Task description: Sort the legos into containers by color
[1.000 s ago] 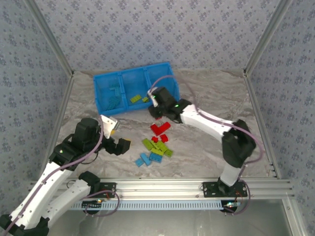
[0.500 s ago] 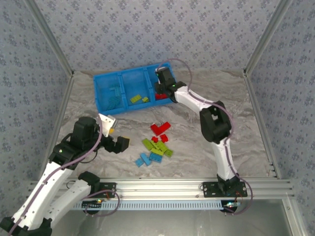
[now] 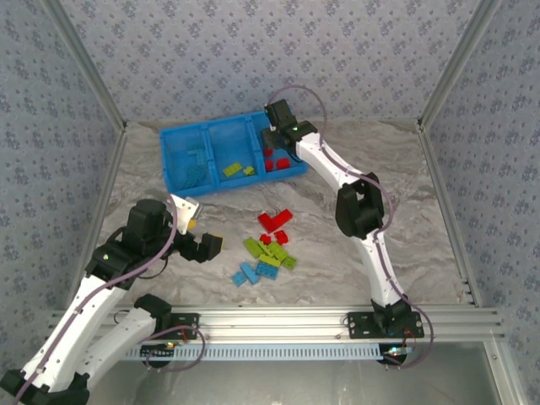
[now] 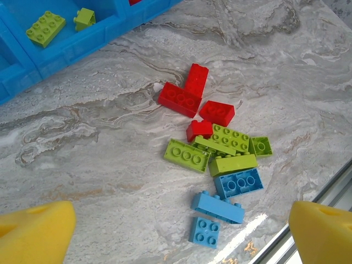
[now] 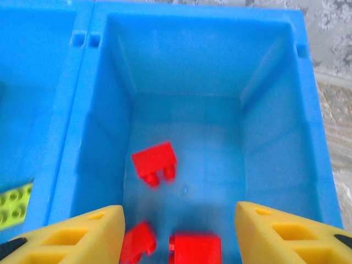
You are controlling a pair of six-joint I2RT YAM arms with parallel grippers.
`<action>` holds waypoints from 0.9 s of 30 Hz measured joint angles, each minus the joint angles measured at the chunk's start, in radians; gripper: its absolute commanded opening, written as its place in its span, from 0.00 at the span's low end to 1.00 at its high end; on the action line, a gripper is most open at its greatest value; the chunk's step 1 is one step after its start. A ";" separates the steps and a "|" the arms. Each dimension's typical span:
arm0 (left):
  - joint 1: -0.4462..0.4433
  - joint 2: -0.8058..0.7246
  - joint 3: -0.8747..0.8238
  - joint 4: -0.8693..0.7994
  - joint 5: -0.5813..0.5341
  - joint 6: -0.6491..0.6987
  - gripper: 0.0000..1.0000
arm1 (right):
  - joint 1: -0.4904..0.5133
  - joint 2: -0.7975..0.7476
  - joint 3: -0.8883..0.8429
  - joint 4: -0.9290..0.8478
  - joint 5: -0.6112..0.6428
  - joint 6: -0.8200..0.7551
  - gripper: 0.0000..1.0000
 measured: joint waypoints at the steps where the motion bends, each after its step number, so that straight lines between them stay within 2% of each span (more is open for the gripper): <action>1: 0.000 0.000 0.000 0.000 0.000 0.000 0.99 | 0.003 -0.042 -0.054 -0.001 -0.005 0.000 0.59; 6: 0.000 0.010 0.000 0.000 -0.004 -0.003 0.99 | 0.020 -0.327 -0.373 0.005 -0.057 -0.003 0.72; 12: -0.029 0.053 -0.002 0.015 0.006 -0.062 0.99 | 0.071 -0.758 -0.731 0.034 -0.180 -0.002 0.85; 16: -0.153 0.077 -0.053 0.097 -0.039 -0.185 0.98 | 0.162 -1.020 -0.958 0.049 -0.242 0.022 0.92; 20: -0.267 0.110 -0.129 0.155 -0.125 -0.362 0.97 | 0.212 -1.173 -1.150 0.034 -0.309 0.080 0.94; 25: -0.455 0.205 -0.232 0.227 -0.255 -0.580 0.79 | 0.221 -1.249 -1.297 0.015 -0.327 0.168 0.95; 27: -0.528 0.249 -0.265 0.250 -0.291 -0.629 0.77 | 0.222 -1.267 -1.326 0.011 -0.321 0.190 0.95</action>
